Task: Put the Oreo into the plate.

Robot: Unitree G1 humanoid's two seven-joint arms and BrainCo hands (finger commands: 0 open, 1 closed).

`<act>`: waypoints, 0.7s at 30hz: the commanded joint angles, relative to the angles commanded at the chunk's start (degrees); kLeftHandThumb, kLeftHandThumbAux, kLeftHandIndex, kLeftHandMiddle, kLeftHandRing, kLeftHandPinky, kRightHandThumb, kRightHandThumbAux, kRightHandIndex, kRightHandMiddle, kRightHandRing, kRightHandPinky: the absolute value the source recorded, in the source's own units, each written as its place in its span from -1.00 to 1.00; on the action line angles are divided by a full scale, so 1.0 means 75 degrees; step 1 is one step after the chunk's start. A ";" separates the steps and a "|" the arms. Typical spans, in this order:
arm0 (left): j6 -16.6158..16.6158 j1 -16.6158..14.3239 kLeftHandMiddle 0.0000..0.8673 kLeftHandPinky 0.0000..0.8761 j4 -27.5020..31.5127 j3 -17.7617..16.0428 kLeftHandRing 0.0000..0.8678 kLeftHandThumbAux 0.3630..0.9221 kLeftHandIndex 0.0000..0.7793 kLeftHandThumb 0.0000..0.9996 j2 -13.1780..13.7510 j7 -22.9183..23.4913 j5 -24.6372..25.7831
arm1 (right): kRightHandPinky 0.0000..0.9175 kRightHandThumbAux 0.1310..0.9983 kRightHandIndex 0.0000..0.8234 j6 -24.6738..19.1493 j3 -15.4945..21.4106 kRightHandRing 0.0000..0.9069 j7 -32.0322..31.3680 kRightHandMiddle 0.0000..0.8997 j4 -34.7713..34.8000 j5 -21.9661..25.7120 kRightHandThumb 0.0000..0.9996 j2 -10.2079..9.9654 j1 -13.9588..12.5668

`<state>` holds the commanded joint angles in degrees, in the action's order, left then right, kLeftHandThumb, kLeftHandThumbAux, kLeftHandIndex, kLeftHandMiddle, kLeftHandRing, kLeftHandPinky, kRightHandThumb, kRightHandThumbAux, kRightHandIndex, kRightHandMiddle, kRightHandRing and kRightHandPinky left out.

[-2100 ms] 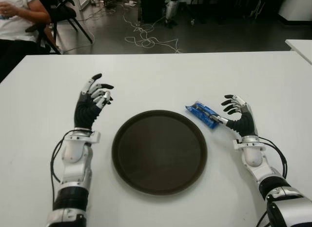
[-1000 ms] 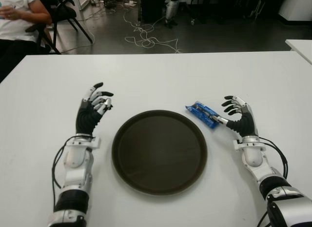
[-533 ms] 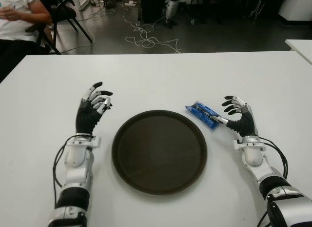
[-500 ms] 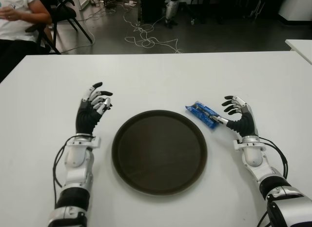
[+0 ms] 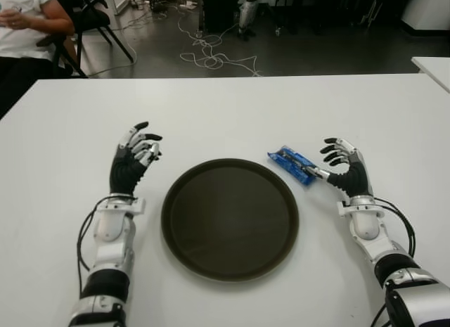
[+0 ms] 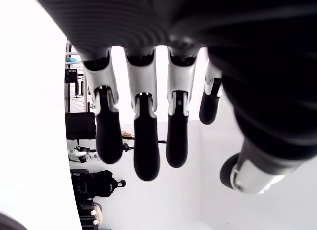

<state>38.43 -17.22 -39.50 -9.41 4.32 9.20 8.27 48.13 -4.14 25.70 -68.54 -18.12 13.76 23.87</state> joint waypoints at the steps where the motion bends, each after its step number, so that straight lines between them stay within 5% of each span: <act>1: 0.0007 -0.0002 -0.08 0.14 0.0001 -0.0003 0.18 -0.01 -0.46 1.00 -0.0008 -0.0010 0.0002 | 0.10 0.54 -0.23 0.0012 -0.0010 0.07 0.0030 0.01 0.0012 -0.0020 -0.83 0.0012 0.0001; 12: 0.0108 -0.0031 -0.07 0.11 -0.0162 -0.0001 0.17 -0.02 -0.45 1.00 -0.0013 -0.0270 -0.0182 | -0.09 0.53 -0.37 0.0068 -0.0249 -0.17 0.0817 -0.20 0.1127 -0.0831 -0.93 0.0568 0.0087; 21: 0.0262 -0.0079 -0.07 0.13 -0.0299 0.0029 0.17 -0.01 -0.45 1.00 -0.0001 -0.0283 -0.0209 | -0.26 0.43 -0.60 -0.1083 -0.0704 -0.36 0.1225 -0.43 0.2544 -0.2227 -1.00 0.1275 0.0109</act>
<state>40.39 -17.81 -41.74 -9.20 4.31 7.08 6.71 40.01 -9.42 34.88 -49.46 -34.82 23.32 24.68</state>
